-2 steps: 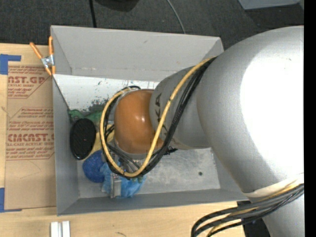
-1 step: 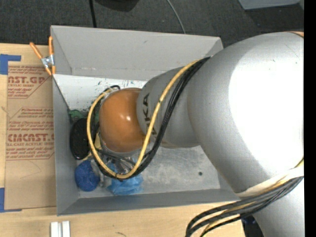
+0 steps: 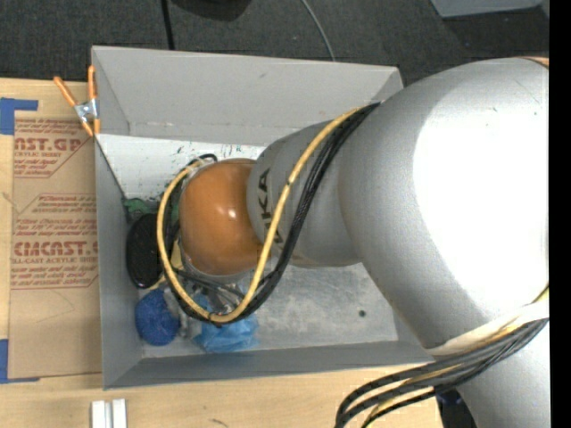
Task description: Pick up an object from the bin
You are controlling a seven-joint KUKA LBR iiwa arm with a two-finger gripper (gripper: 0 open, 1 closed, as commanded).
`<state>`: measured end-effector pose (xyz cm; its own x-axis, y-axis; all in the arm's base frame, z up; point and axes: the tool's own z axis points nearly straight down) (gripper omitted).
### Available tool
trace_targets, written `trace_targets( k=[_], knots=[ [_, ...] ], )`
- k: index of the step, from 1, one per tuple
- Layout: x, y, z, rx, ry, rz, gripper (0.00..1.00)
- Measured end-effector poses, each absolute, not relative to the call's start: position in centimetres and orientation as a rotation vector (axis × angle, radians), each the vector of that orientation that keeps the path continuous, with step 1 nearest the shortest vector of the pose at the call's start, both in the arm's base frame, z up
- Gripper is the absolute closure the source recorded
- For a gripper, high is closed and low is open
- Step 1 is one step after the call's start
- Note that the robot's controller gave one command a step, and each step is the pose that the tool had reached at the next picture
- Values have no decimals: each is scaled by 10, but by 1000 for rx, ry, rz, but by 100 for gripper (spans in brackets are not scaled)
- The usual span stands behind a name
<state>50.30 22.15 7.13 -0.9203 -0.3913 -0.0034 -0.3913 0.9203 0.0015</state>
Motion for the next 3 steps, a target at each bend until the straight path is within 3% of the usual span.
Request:
trace_targets(
  k=[1, 3],
  knots=[
    [502, 221, 75, -628, 3078, 2, 100],
    [502, 221, 109, -628, 3078, 2, 100]
  ],
)
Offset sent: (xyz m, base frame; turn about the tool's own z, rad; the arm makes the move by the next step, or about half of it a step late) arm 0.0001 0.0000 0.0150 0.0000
